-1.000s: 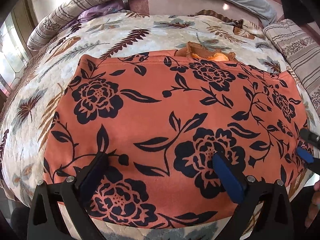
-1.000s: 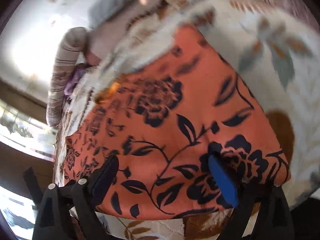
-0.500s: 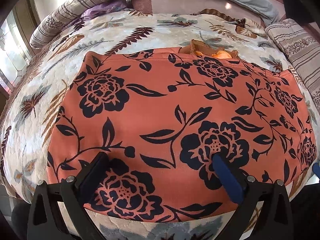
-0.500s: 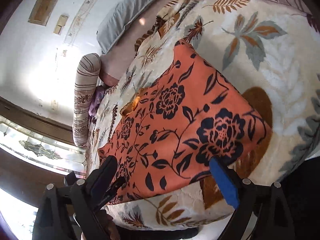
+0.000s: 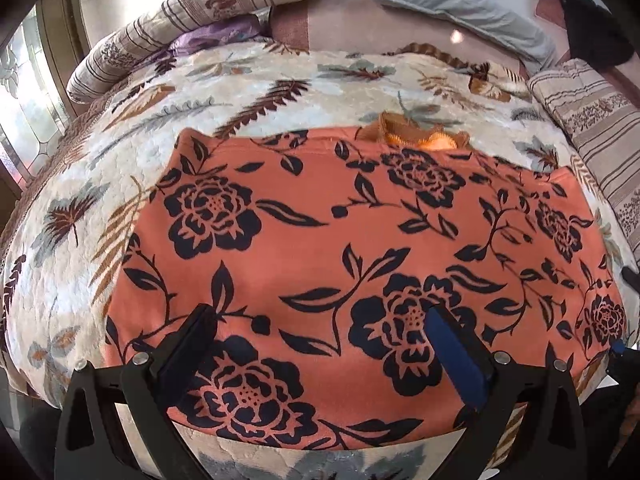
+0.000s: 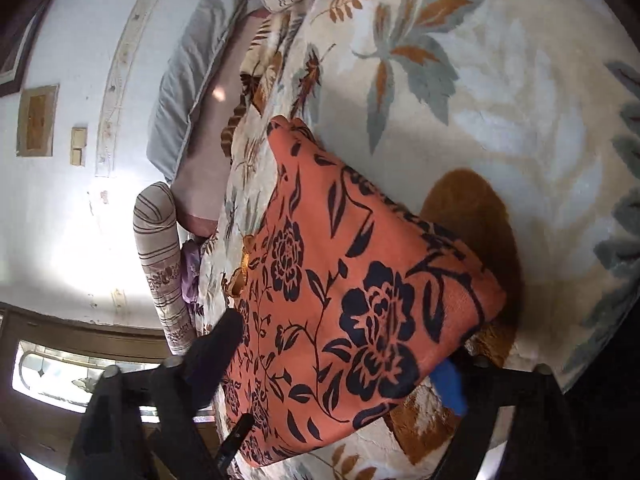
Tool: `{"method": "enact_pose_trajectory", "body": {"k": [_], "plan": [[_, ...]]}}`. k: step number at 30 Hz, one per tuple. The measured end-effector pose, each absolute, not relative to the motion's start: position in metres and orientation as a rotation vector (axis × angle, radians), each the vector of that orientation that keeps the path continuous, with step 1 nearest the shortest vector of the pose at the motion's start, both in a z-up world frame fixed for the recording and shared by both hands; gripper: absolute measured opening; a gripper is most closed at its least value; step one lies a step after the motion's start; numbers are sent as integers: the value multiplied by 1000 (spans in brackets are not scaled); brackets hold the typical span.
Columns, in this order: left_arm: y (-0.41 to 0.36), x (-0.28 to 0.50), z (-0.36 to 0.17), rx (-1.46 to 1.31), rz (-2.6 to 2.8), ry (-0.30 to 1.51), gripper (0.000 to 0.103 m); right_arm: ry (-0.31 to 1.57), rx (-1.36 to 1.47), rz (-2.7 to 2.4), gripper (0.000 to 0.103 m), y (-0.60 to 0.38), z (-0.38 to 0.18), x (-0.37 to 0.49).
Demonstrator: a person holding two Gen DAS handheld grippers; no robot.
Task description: Fold small clothes
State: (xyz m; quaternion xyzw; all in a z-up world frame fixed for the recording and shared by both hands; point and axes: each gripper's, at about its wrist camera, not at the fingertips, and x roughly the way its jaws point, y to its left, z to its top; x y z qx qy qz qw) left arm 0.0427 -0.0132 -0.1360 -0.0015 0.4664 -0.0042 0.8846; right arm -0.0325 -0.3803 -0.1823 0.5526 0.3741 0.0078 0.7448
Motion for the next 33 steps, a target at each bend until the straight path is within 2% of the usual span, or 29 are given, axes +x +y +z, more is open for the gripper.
{"method": "enact_pose_trajectory", "body": {"k": [2,5,8,20,25,29,32,33], "plan": [[-18,47,-137,13,-14,962,103,853,1167,-11,67,-377,-184,-29],[-26,61,-161,74,4,1055,103,851,1149,-20,69,-378,-184,-29],[-25,58,-153,61,7,1026,103,817,1101,-12,69,-376,-168,-26],[-26,60,-156,50,-2,1038,103,862,1057,-8,81,-371,-181,-11],[-23,60,-153,31,-9,1045,103,866,1017,-13,80,-369,-179,-6],[-21,56,-143,22,-12,1002,103,878,979,-45,68,-367,-177,-5],[-20,65,-164,40,-3,1056,103,884,970,-53,68,-367,-178,-5],[-21,64,-166,51,-8,1024,103,886,966,-58,69,-366,-177,-5]]}}
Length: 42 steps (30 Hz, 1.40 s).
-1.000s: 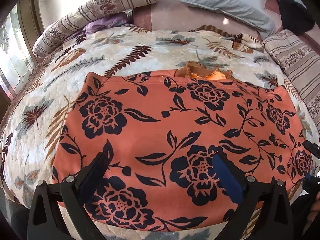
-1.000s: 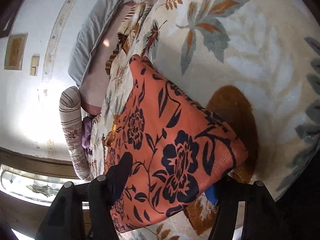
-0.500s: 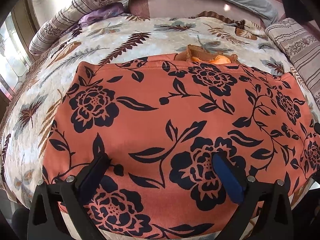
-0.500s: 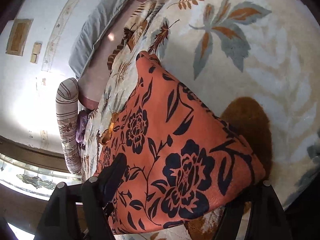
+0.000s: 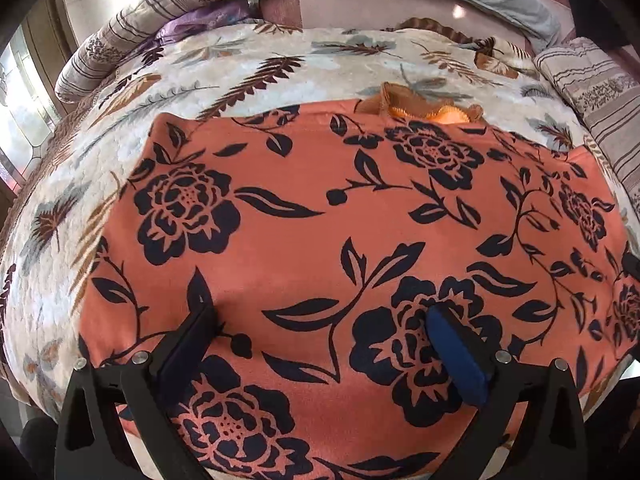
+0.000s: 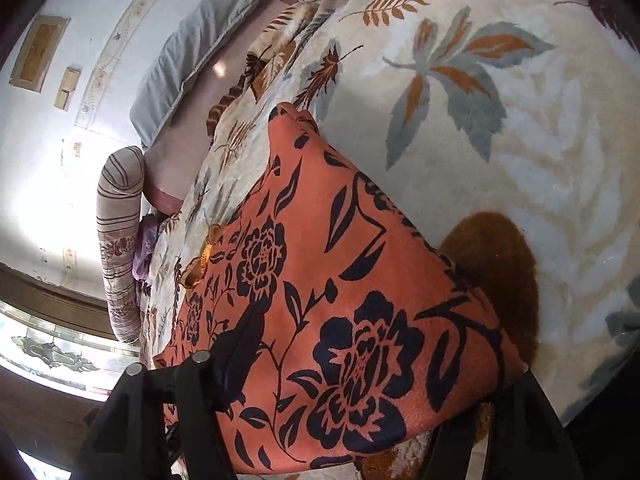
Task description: Fold small clothes
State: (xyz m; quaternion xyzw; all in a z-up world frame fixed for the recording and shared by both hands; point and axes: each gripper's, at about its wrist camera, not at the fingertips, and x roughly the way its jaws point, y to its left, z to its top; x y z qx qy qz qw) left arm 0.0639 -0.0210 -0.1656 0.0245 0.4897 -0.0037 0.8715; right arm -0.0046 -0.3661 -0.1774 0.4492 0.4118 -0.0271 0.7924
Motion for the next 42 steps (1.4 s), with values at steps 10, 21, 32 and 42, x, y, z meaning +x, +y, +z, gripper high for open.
{"method": "enact_pose_trajectory", "body": {"k": [10,21,32,42], "plan": [[-15,65,-166,44,-16,1054,103,922,968,-85,76,-364,-174,4],[4,55,-140,-44,-58,987,103,962,662,-137,20,-334,-141,19],[211,-3,-84,-465,302,694,103,724,265,214,18,-134,-12,38],[264,-15,-146,-614,386,789,103,962,82,360,17,1,-116,54]]}}
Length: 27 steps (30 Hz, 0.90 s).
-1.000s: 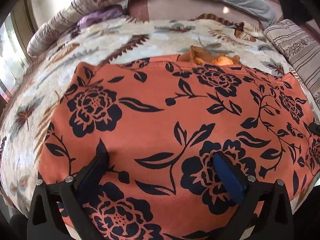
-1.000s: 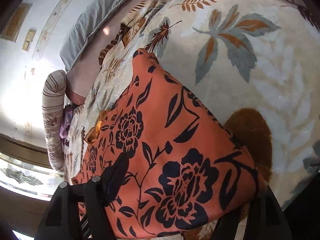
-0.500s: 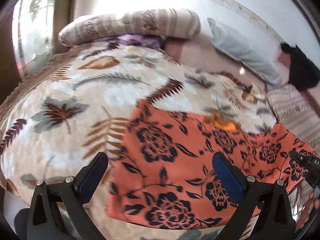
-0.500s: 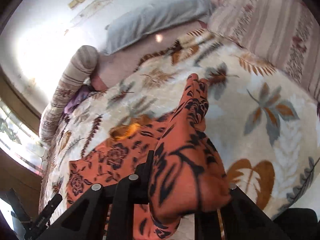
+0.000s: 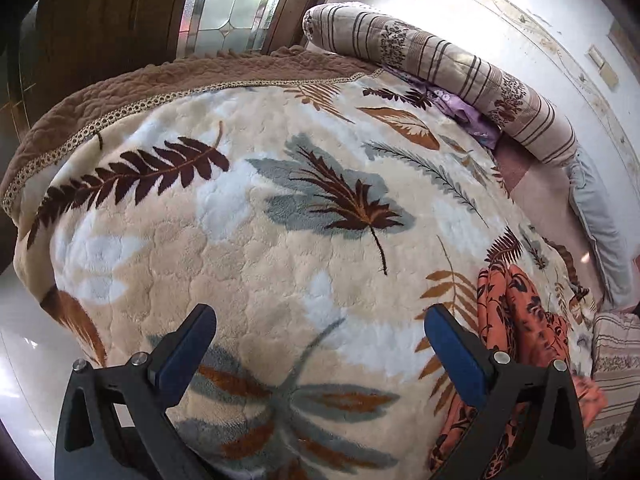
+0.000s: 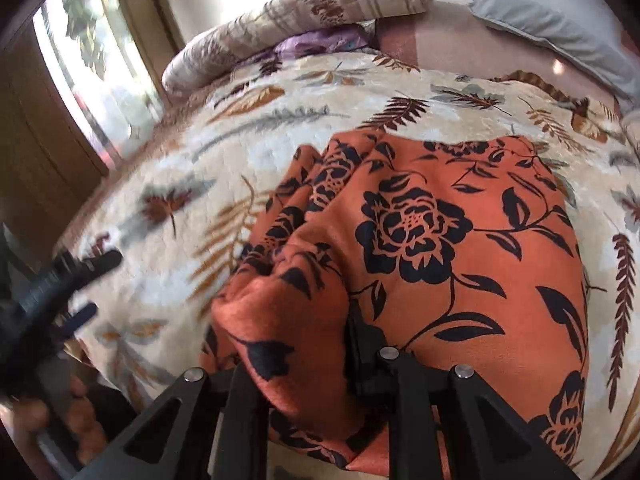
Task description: Fold small clothes
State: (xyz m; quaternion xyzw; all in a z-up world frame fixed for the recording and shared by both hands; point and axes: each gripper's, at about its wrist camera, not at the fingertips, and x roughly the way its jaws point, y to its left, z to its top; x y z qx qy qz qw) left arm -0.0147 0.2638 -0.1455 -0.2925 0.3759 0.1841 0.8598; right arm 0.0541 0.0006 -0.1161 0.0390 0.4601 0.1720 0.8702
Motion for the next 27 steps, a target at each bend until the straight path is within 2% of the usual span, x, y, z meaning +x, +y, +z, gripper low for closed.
{"method": "enact_pose_trajectory", "body": {"k": [4,6,8,10,11,12,13,14,18,22,25,26,27], "plan": [[263,-11,-146,-625,358,789,103,807,144,374,17,-14,-56,48],[266,-10,-146,-627,355,787,103,778,110,403,17,-5,-51,40],[267,-8,-148,-628,356,793,103,828,43,421,19,23,-78,36],[268,-8,-150,-637,343,801,103,981,-119,406,24,58,-130,39],[267,-7,-150,-634,337,801,103,970,-183,405,26,67,-144,34],[266,-9,-149,-625,329,795,103,859,-225,412,42,70,-138,19],[264,-10,-147,-613,318,783,103,825,-225,451,61,70,-133,11],[262,-12,-144,-599,308,770,103,863,-178,514,90,69,-130,9],[248,-16,-125,-589,219,729,103,894,7,545,90,33,-122,-2],[199,-18,-87,-519,0,703,103,877,192,512,90,-24,-114,-20],[157,-7,-81,-415,-68,766,103,845,283,460,91,-64,-104,-32],[150,0,-94,-418,-62,836,101,835,314,446,91,-78,-101,-33],[149,7,-115,-428,-46,924,90,825,343,432,91,-89,-98,-33]]}}
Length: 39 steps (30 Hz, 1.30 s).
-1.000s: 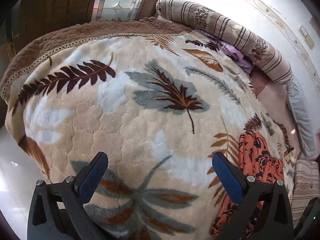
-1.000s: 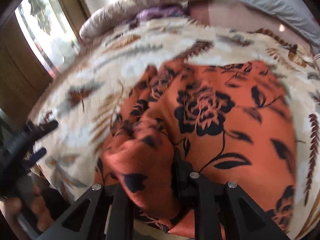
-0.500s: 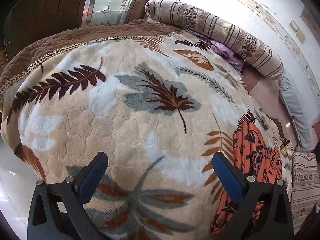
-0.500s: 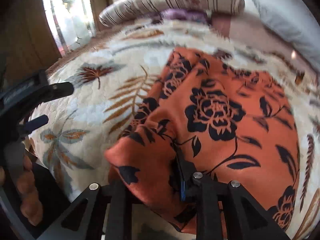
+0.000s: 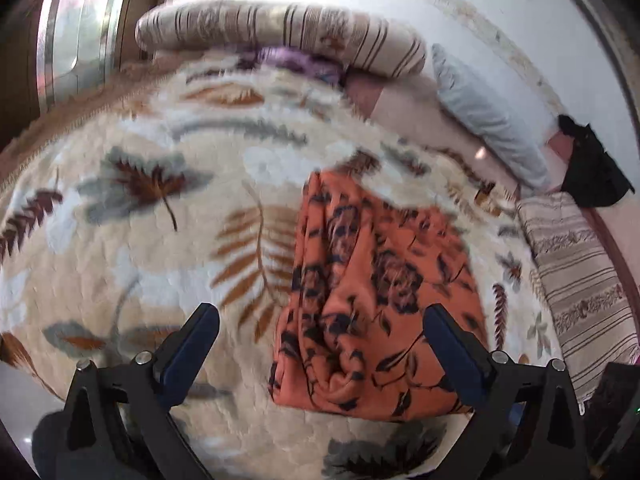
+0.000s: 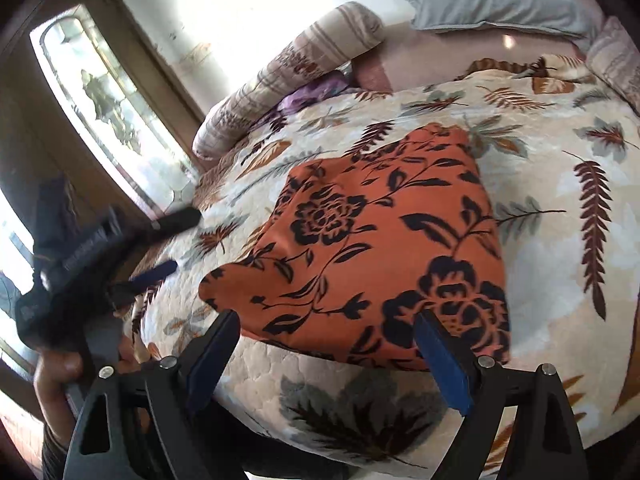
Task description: Fold small clothes
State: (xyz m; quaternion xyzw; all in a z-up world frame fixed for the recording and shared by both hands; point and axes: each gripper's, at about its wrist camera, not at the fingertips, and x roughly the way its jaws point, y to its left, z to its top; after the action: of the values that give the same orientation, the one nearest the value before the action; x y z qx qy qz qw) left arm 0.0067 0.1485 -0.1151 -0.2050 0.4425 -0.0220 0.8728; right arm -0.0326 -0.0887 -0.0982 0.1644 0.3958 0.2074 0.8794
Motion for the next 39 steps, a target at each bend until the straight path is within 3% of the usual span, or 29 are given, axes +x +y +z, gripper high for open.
{"method": "enact_pose_trajectory", "body": {"k": [2,4,7,11,15,19,21,22,23,24,27,30,34,36,39], "plan": [[163,10,-172,-524,7,1099,70,825,393,415,91,-109,-97,-30],[170,0,-169,-540,-20,1032,69,830,452,389,91,-129,-100,-27],[160,-4,-146,-431,45,1045,69,871,559,384,91,-155,-110,-17],[144,-10,-99,-336,58,934,69,877,721,405,91,-189,-117,-3],[116,10,-59,-251,-27,819,85,930,842,425,91,-220,-130,30],[91,57,-79,-119,-10,848,85,1043,978,526,91,-227,-154,74],[94,82,-120,-79,101,984,85,1132,1037,532,91,-220,-175,91],[103,90,-142,-123,119,1060,86,1171,1031,509,89,-214,-184,96],[118,87,-156,-216,91,1058,89,1207,998,531,65,-204,-188,100],[127,83,-159,-271,87,1044,92,1226,918,534,52,-192,-183,101],[130,79,-160,-253,73,1023,92,1111,481,438,42,-154,-133,84],[133,78,-164,-267,69,1013,95,1070,143,345,43,-115,-134,71],[132,77,-164,-254,59,996,96,1105,472,386,57,-156,-146,82],[132,77,-164,-256,53,988,97,1072,610,436,74,-175,-140,87],[132,78,-165,-258,50,982,97,1054,798,451,79,-197,-148,110]]}}
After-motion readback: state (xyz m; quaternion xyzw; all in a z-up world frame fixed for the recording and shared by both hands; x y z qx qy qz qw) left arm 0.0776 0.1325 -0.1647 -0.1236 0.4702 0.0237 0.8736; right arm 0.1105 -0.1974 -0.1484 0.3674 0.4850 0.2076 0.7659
